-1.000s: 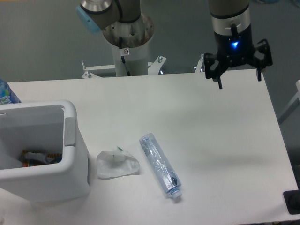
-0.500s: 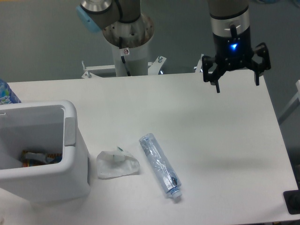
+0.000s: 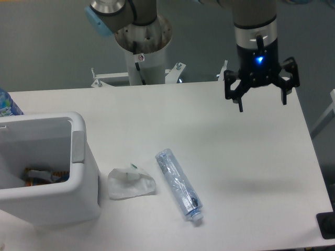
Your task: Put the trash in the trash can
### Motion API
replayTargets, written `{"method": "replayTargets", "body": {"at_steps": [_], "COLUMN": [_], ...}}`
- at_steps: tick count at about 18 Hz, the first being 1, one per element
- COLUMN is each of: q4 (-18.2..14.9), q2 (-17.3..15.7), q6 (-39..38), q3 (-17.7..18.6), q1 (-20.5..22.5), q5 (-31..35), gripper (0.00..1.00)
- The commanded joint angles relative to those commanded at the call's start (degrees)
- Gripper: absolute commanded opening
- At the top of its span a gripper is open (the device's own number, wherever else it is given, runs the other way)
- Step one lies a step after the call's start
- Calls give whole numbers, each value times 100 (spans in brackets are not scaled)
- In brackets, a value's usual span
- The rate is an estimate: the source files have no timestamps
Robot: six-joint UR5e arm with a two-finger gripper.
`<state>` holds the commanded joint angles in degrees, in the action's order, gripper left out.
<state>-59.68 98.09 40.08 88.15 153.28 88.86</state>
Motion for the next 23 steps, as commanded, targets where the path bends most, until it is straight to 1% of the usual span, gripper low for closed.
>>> {"method": "replayTargets", "body": {"at_steps": [1,2,4,6,8,10,11,12,14,15,17,18,20,21,22,23], "q4": [9,18,9,35,149,193,194,194,193,194,194,194,211,246,368,569], "q2": [0,0,18,35,114,167,176,202,333,395,404,404,430,518,588,685], "q6": [35,192,797,1325,1800,2029,2265,2677,3241,3348,3454,3498,3472,3455,3446,3419], "q3": [53,97,263,483,685,835,905,958,1055,1064,1081,1151,1248,1292,1353,1415], "q1": [-26,-140,-316,-395,-430,-562,-641,-711,-756,-799,-887,-949,-1133,-1290,-1457,-1572], "q5": [0,0,-44,-297,-588,-633,-642,-642,-650,-685,-860,-948,-1080,-1081,-1081,-1081], "gripper": [100,100,100,100,100,100,100,100,100,100,100,100,100,100,100,100]}}
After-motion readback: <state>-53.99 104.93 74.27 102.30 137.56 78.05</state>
